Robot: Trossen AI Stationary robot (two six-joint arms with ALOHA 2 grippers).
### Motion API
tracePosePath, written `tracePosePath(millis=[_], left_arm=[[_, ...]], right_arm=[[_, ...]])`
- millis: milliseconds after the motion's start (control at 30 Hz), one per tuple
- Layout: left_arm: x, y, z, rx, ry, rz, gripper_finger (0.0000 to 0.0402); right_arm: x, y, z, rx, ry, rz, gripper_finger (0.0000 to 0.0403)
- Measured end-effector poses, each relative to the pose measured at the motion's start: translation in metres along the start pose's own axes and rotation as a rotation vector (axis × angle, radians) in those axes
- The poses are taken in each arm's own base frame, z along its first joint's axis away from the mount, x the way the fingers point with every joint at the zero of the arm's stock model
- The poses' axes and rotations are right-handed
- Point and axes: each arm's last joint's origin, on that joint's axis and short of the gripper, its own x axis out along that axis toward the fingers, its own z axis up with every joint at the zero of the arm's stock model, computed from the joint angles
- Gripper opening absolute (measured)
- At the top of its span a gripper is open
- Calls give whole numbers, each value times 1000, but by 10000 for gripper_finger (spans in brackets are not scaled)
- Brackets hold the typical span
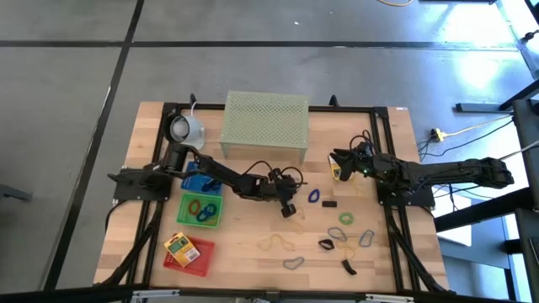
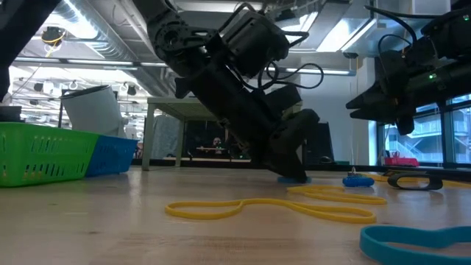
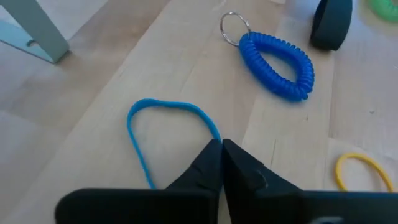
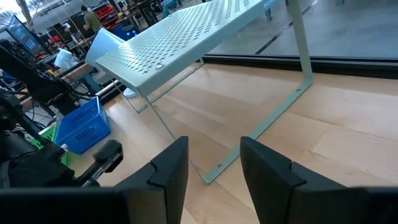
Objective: Pick & Place Office Desk Supplies
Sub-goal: Put the blue rubber band into the blue bin
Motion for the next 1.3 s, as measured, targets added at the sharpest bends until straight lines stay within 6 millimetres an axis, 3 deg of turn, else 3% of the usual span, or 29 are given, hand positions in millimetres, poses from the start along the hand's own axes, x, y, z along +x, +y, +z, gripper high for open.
tracePosePath(millis=[100, 333, 567, 767, 900, 1100, 1300], left_arm=[[-10, -8, 4, 22, -16, -32, 3], [-54, -31, 34, 38, -149, -73, 3], [-122, -62, 50, 100, -255, -49, 3], [-191, -82, 56, 141, -407, 104, 3], [-225, -90, 57, 128, -502, 209, 2], [-241, -97, 53, 120, -531, 228, 3], [-238, -94, 36, 106, -440, 240, 3]], right_arm=[[0, 0, 0, -1, 0, 0, 146], [0, 0, 0, -9, 2, 3, 146], [0, 0, 0, -16, 4, 6, 146], [0, 0, 0, -30, 4, 6, 146], [0, 0, 0, -30, 4, 6, 146], [0, 0, 0, -26, 4, 6, 146], [0, 0, 0, -25, 4, 6, 146]])
